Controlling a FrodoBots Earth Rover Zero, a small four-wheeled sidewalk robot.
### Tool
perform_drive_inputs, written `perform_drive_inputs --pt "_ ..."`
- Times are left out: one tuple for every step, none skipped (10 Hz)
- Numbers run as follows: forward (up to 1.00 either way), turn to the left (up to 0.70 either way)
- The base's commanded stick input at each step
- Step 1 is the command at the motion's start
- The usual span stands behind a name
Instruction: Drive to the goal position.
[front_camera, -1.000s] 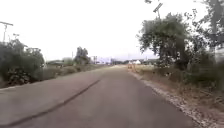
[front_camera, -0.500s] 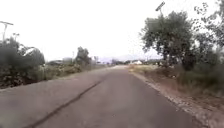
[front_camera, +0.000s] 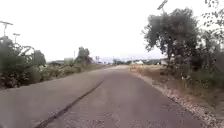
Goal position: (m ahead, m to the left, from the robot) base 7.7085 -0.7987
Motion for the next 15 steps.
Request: perform_drive_inputs --pt "1.00 0.00" --pt "1.00 0.00" --pt "1.00 -0.15" --pt "1.00 -0.40" --pt "1.00 -0.40" --pt "1.00 -0.40" --pt "1.00 -0.40" --pt "1.00 -0.40" --pt "1.00 -0.40" --pt "1.00 -0.12" --pt "1.00 0.00" --pt "1.00 0.00" --pt "1.00 0.00" --pt "1.00 0.00" --pt "1.00 0.00"
